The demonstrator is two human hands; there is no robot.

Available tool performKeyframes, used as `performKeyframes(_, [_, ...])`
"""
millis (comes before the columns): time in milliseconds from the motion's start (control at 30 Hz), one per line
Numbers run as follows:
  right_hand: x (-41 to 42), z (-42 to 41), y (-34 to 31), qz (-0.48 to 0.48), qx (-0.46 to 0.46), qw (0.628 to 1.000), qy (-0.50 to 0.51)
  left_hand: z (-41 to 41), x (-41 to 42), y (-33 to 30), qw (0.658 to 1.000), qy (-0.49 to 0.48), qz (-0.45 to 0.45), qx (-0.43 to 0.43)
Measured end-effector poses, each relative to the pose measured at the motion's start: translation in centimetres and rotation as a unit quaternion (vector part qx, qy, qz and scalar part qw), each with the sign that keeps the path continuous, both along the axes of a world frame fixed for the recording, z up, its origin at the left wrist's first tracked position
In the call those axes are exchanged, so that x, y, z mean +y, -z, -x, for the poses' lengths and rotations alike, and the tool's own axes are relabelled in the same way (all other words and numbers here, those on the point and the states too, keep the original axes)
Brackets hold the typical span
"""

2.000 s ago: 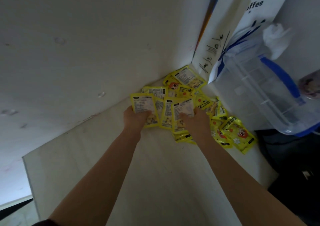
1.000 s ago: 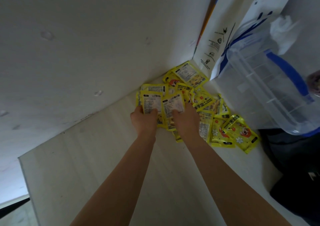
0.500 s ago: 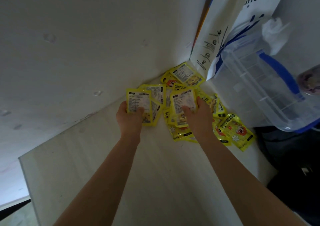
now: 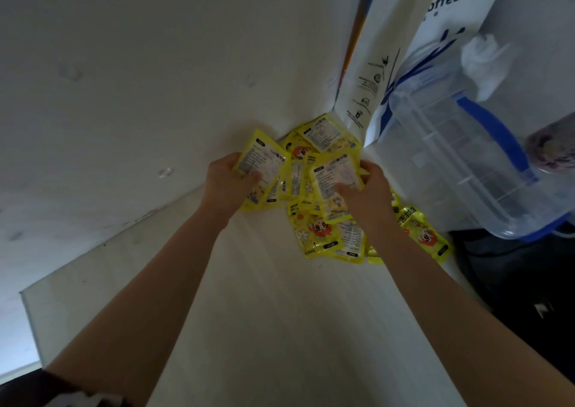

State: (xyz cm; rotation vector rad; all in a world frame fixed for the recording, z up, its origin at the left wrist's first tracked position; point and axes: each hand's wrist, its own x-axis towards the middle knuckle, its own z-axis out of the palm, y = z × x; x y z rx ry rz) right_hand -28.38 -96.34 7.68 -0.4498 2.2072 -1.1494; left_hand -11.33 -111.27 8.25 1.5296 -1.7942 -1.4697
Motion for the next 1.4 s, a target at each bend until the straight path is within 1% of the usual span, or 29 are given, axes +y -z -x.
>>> performKeyframes(100, [-1.2,0.3,0.1,-0.035,0.034,0.998,-0.042,1.0,-1.1,0.3,0.998,0.048,0.034,-0.027])
performKeyframes(200, [-1.9,0.4,0.4,-0.05,0.053,0.996,-0.06,1.9,-1.9,0.7,0.988,0.109,0.081,-0.076])
performKeyframes(433, [-3.0,0.4,1.4,-0.098,0.095,0.987,-0.086,3.2,-2.0,1.9,0.937,0.223,0.172,-0.205])
performKeyframes(533, [-3.2,0.4,1.7,-0.107,0.08,0.987,-0.092,3.4,-1.9,2.3,0.928,0.237,0.179,-0.226])
performKeyframes(700, [-3.6,-0.1,1.8,-0.119,0.094,0.984,-0.092,3.4,-1.8,2.5,0.911,0.256,0.209,-0.248])
performKeyframes(833, [-3.6,-0.3,1.8,-0.115,0.097,0.984,-0.095,3.0,-1.6,2.1,0.913,0.246,0.233,-0.228])
performKeyframes(1000, [-2.8,-0.5,1.4,-0.089,0.117,0.986,-0.081,2.0,-1.0,1.4,0.938,0.206,0.219,-0.17])
performKeyframes(1100, [-2.1,-0.9,0.9,-0.067,0.115,0.988,-0.074,1.0,-0.4,0.8,0.966,0.145,0.167,-0.135])
performKeyframes(1200, [-1.2,-1.4,-0.1,-0.034,0.075,0.995,-0.049,-0.4,0.9,0.1,0.986,0.093,0.115,-0.083])
performKeyframes(1300, [0.5,-1.8,-1.1,-0.013,0.035,0.999,-0.017,-2.1,2.7,-0.4,0.996,0.034,0.063,-0.046])
performKeyframes(1400, [2.6,-2.2,-2.2,0.001,-0.008,1.0,0.012,-4.1,4.8,-0.8,0.998,-0.048,-0.033,0.021])
